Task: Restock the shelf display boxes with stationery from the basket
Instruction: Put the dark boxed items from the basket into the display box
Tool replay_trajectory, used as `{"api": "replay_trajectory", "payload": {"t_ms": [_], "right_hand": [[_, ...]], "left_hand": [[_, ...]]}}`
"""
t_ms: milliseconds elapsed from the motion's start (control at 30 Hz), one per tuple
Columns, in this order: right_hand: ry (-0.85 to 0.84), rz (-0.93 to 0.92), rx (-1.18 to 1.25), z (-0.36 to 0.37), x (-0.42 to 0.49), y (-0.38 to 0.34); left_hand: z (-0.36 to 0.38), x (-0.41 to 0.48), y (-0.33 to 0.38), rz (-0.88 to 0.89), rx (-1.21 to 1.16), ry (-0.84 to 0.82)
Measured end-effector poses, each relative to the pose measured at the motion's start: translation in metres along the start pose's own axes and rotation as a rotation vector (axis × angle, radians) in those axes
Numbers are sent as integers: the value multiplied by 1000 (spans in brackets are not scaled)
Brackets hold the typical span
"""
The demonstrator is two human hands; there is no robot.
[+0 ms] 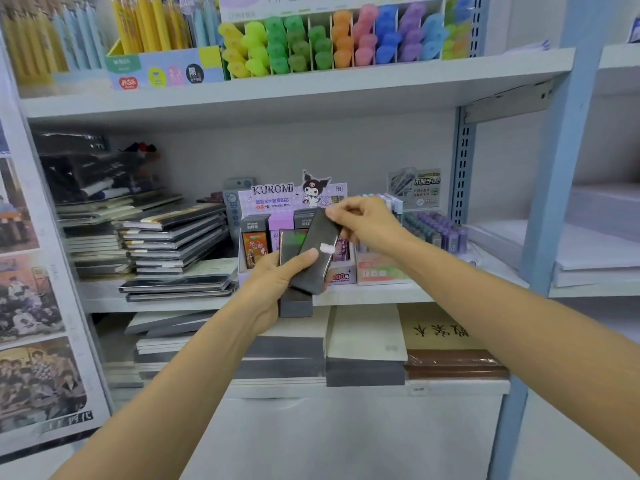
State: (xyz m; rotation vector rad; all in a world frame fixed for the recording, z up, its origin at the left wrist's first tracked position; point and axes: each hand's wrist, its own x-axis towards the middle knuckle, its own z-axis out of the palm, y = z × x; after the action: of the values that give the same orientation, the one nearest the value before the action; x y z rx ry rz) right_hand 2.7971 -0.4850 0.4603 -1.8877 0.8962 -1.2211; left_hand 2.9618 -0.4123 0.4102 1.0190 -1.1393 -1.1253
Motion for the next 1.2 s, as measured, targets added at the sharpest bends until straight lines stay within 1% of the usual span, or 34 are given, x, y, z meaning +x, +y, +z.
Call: {"api": "replay_trajectory", "payload": {"t_ms": [67,100,167,267,400,533,633,700,767,867,933,967,1033,1067,1133,1200], "right_hand": [[31,-10,42,-8,-2,2],[14,-32,6,-11,-5,4],[-63,-121,-94,-16,-12,7],[-204,-263,-227,-22,-22,13],[-298,-315,-347,-25,-30,21],[-252,-353,-349,-22,-31,26],[-230,-326,-245,-18,-33,28],[-189,-310,-175,-16,-34,31],[-185,-279,-99,-14,-35,30],[-287,-218,-57,-10,-36,30],[-310,-193,-117,-9,-36,30],[-288,-207,-178,-9,-35,30],[-210,-254,-243,-8,-31,27],[-185,-271,-217,-7,-28,24],[-165,-309,-150,-4,-23,16],[-173,-334,-169,-1,-18,10]], "left_hand": [[-1,-3,2,7,40,58],[-2,-4,4,5,47,92],[-3,-6,8,-15,2,128],[-2,-9,16,-54,-58,114],[2,-11,22,-110,-104,148],[2,-12,23,-109,-149,133],[2,-11,24,-60,-264,24],[3,-12,23,-13,-306,-15],[6,-11,20,42,-250,24],[11,-7,14,118,-146,128],[11,-4,12,132,-114,182],[11,-3,11,136,-104,188],[10,-2,8,143,-57,167],[10,-1,7,149,-13,148],[11,-1,4,159,82,107],[15,-1,3,155,129,77]]}}
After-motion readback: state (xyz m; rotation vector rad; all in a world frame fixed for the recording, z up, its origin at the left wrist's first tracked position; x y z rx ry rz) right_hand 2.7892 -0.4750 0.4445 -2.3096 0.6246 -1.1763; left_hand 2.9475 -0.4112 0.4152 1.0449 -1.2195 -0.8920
